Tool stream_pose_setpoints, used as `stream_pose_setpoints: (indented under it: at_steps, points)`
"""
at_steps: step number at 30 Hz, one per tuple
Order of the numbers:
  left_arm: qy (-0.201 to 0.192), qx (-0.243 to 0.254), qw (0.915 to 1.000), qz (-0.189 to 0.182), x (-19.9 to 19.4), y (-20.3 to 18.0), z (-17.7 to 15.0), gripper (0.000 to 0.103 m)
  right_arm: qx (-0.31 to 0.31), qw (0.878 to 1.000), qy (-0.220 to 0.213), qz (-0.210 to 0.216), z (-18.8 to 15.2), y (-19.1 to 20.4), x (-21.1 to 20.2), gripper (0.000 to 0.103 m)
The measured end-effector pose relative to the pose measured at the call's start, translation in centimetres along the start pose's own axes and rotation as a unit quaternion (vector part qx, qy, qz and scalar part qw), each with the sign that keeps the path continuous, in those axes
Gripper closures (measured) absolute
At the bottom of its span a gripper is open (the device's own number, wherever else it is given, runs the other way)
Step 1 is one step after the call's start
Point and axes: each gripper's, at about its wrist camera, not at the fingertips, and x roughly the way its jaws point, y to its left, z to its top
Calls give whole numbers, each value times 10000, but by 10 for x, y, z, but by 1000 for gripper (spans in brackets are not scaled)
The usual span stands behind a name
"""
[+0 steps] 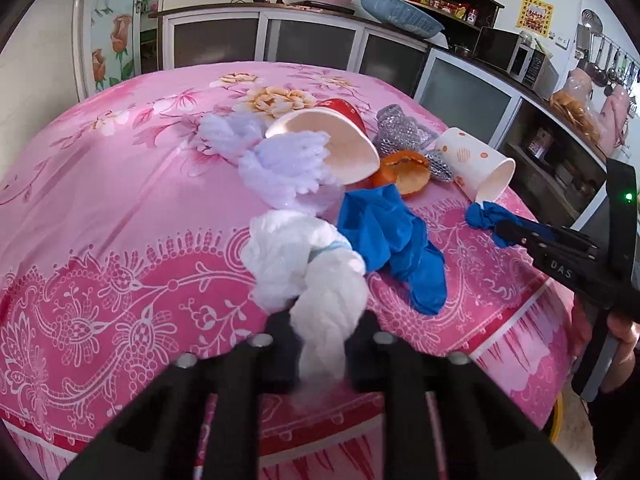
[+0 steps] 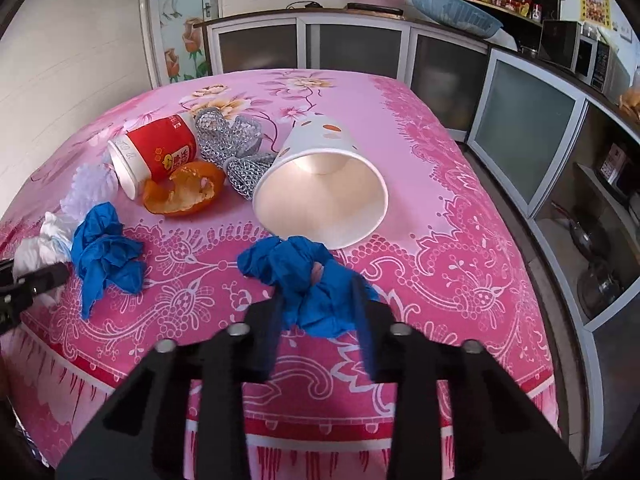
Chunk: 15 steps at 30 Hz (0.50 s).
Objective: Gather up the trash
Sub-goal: 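Grasp the white tissue with the left tool while the right tool grasps a blue glove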
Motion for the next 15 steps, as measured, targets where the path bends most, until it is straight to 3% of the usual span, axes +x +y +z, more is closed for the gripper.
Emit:
stream_pose_setpoints:
  at_steps: [5, 15]
  points:
    - [-19, -47, 9999, -113, -9, 4, -3, 93, 13, 9999, -151, 3, 0, 3, -10, 89]
    - [-199, -68, 9997, -160, -40, 15, -5, 93, 141, 9990, -325, 272, 4, 4, -31, 90]
